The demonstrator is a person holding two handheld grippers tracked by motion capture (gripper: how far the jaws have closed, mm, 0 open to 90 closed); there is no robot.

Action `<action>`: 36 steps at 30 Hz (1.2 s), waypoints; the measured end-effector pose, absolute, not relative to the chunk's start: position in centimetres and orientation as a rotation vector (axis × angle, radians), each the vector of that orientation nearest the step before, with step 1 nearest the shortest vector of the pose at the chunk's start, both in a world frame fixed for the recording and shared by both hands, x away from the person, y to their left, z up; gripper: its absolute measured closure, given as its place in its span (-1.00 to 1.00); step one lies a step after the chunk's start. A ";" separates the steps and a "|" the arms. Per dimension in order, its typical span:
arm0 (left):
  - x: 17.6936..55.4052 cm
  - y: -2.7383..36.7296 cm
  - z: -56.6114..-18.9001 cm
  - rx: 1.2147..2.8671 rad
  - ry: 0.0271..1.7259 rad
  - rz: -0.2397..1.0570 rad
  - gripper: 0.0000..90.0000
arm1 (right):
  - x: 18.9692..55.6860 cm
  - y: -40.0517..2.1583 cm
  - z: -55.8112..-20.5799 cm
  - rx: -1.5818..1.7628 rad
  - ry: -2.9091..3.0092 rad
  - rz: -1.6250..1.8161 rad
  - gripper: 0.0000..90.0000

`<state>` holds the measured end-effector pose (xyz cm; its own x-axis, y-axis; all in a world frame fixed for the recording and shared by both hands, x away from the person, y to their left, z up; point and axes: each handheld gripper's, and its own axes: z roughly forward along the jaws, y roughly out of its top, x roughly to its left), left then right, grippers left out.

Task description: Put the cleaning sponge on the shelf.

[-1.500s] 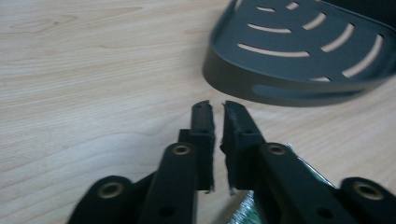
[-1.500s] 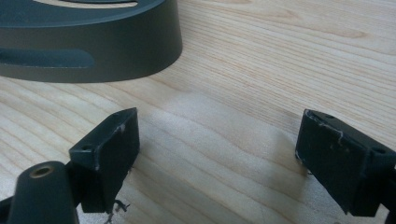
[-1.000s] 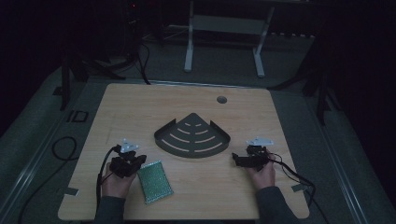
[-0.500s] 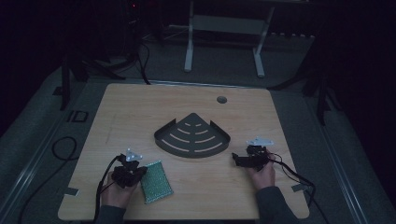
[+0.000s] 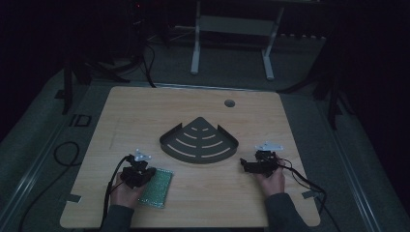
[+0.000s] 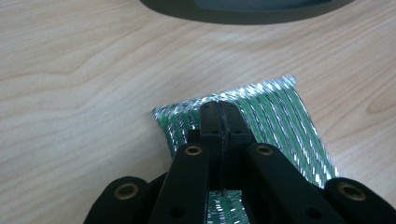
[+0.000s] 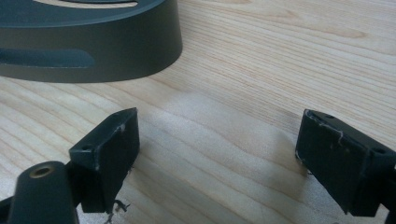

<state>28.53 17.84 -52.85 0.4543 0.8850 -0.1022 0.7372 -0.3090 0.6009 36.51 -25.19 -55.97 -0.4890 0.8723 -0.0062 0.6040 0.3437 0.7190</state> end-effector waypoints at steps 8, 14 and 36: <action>29.6 17.8 -53.0 2.126 1.320 0.336 1.00 | 36.5 -25.2 -56.0 1.298 2.222 0.938 -0.71; 30.8 17.4 -53.0 2.132 1.296 0.330 1.00 | 36.5 -25.2 -56.0 1.297 2.222 0.938 -0.71; 32.1 18.3 -51.1 2.113 1.219 0.317 0.87 | 36.5 -25.2 -56.0 1.297 2.222 0.938 -0.71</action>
<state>32.11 18.30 -51.05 0.5344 0.8372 -0.1161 0.6749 -0.3399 0.6549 36.52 -25.20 -55.97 -0.4894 0.8720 -0.0071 0.6032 0.3443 0.7194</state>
